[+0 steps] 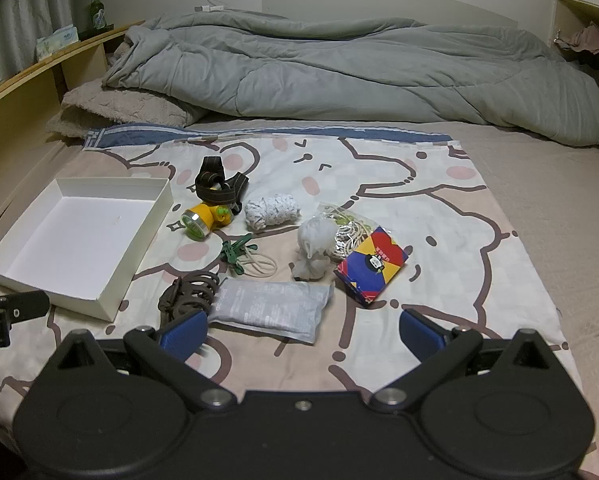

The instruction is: Organize objects

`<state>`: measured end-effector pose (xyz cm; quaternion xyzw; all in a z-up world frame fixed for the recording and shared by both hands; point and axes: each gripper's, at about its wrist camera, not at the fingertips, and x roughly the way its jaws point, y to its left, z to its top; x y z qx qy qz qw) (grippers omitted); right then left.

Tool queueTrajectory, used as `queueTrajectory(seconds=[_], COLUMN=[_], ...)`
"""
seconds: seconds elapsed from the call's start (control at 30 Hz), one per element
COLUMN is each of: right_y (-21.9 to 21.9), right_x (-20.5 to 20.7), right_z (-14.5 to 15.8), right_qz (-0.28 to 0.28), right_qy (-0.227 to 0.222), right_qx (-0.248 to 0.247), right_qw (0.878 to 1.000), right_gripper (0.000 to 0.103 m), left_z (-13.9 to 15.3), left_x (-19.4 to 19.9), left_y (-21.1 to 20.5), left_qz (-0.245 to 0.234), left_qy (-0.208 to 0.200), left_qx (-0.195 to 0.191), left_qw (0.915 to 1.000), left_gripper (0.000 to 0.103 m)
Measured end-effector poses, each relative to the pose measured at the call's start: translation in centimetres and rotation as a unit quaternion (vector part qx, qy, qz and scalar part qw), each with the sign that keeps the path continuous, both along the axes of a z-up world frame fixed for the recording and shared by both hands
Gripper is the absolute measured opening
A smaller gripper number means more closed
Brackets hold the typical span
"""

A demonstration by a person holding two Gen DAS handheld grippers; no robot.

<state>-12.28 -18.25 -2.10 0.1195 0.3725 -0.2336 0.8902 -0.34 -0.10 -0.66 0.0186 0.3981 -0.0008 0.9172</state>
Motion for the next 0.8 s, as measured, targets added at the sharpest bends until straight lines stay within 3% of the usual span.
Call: queueTrajectory(seconds=[0.8], right_y=[0.17], right_x=[0.09], right_z=[-0.1], right_qz=[0.002], right_qy=[0.005], right_qx=[-0.001], right_qw=[1.0], right_gripper=[0.103], left_z=[-0.03], left_x=[-0.05], left_y=[0.1], left_qz=[-0.003], left_qy=[0.001], left_qx=[0.0], left_qw=[1.0], left_gripper=[0.103])
